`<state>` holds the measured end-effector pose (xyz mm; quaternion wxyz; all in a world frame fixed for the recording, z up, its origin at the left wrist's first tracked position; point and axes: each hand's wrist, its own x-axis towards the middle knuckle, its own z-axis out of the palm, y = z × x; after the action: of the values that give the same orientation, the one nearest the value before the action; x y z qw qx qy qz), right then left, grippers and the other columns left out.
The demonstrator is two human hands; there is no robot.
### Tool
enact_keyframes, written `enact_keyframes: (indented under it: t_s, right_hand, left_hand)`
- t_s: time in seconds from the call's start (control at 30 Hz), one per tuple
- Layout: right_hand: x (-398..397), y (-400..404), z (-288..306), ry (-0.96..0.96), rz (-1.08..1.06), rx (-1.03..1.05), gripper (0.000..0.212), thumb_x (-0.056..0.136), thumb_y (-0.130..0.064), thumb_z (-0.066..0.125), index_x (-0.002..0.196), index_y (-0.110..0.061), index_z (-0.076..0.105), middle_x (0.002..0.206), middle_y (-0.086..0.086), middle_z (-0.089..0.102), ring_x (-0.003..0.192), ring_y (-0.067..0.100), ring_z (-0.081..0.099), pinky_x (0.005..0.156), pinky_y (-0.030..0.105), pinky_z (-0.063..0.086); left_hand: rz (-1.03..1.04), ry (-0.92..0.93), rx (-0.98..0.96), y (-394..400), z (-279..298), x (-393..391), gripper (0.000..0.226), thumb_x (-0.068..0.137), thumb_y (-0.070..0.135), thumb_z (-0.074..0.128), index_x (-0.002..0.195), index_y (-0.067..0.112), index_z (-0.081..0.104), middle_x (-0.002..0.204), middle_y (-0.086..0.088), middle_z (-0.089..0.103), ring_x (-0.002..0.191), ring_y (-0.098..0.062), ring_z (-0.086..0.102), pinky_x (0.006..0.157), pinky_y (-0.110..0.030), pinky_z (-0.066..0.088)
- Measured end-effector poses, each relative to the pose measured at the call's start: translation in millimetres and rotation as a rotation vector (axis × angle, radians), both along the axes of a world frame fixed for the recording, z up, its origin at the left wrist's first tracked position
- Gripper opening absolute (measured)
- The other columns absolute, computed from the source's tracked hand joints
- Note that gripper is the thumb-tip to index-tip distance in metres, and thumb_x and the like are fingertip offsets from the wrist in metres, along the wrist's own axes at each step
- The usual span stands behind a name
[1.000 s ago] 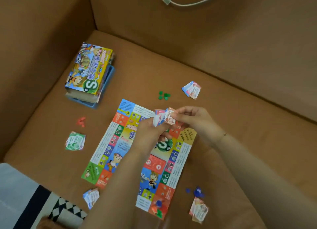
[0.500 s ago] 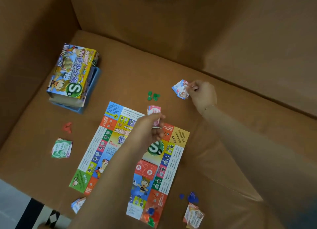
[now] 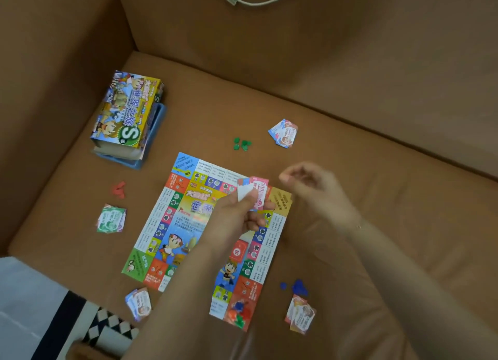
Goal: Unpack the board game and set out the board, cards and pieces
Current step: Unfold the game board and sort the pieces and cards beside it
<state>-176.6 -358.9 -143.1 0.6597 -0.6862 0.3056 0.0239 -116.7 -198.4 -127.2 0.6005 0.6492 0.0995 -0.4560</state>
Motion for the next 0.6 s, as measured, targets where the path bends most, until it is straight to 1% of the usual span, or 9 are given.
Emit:
enact_keyframes:
  t_s: [0.03,0.1,0.17,0.23,0.3,0.4,0.5,0.6]
  right_hand:
    - [-16.7,7.6,7.1,-0.001,0.027,0.030,0.014,0.087,-0.016,0.066,0.094,-0.003,0.067,0.075,-0.003,0.061,0.060,0.000,0.051,0.055,0.009,0.041]
    - [-37.4,18.0,13.4,0.001,0.014,0.080,0.014,0.088,-0.017,0.064,0.089,-0.004,0.069,0.069,-0.005,0.060,0.059,-0.002,0.049,0.055,0.008,0.039]
    - [-51.5,22.9,17.1,0.007,-0.010,0.123,0.013,0.087,-0.017,0.066,0.084,-0.005,0.068,0.064,-0.005,0.058,0.055,-0.002,0.047,0.055,0.009,0.037]
    - [-63.3,25.1,20.8,0.016,-0.030,0.131,0.015,0.086,-0.014,0.067,0.082,0.000,0.067,0.059,-0.004,0.057,0.050,-0.002,0.045,0.052,0.009,0.036]
    - [-76.6,26.8,23.6,0.029,-0.043,0.138,0.015,0.086,-0.010,0.067,0.083,0.005,0.066,0.052,-0.008,0.057,0.047,-0.002,0.046,0.050,0.009,0.037]
    - [-98.1,30.6,25.8,0.057,-0.031,0.136,0.010,0.086,-0.009,0.067,0.079,-0.002,0.067,0.048,-0.012,0.056,0.046,-0.002,0.047,0.050,0.008,0.036]
    - [-117.5,34.9,24.4,0.081,-0.049,0.148,0.010,0.085,-0.011,0.068,0.077,-0.006,0.068,0.050,-0.012,0.057,0.048,-0.001,0.047,0.050,0.010,0.037]
    - [-132.0,40.6,18.4,0.117,-0.107,0.157,0.011,0.086,-0.011,0.068,0.079,-0.003,0.069,0.052,-0.009,0.058,0.048,0.004,0.046,0.049,0.014,0.038]
  left_hand:
    - [-0.012,-0.013,0.011,-0.6,3.5,-9.9,0.018,0.098,0.020,0.050,0.102,0.007,0.060,0.083,-0.006,0.073,0.047,-0.010,0.053,0.049,-0.018,0.044]
    - [-0.036,-0.059,0.029,-2.5,8.7,-25.5,0.017,0.096,0.020,0.053,0.092,0.007,0.062,0.069,0.000,0.071,0.045,-0.009,0.051,0.048,-0.018,0.042]
    - [-0.050,-0.104,0.051,-4.9,14.8,-42.4,0.019,0.095,0.017,0.055,0.078,0.011,0.061,0.053,0.004,0.064,0.040,-0.006,0.047,0.045,-0.016,0.039]
    - [-0.044,-0.128,0.062,-5.4,17.6,-59.9,0.023,0.094,0.015,0.056,0.071,0.013,0.060,0.045,0.005,0.056,0.039,-0.005,0.044,0.043,-0.016,0.037]
    - [-0.036,-0.139,0.075,-2.9,16.2,-76.6,0.018,0.092,0.017,0.060,0.075,0.010,0.062,0.046,0.002,0.051,0.041,-0.006,0.043,0.044,-0.017,0.037]
    - [-0.033,-0.143,0.094,1.7,14.3,-98.9,0.014,0.089,0.019,0.064,0.081,0.008,0.065,0.047,0.001,0.049,0.042,-0.006,0.043,0.045,-0.016,0.037]
    - [-0.046,-0.131,0.082,5.6,13.7,-113.7,0.014,0.088,0.017,0.065,0.076,0.010,0.064,0.047,0.001,0.051,0.041,-0.006,0.046,0.044,-0.016,0.039]
    - [-0.065,-0.102,0.083,11.5,9.5,-125.3,0.019,0.091,0.017,0.062,0.072,0.013,0.062,0.049,-0.001,0.055,0.040,-0.005,0.049,0.045,-0.014,0.042]
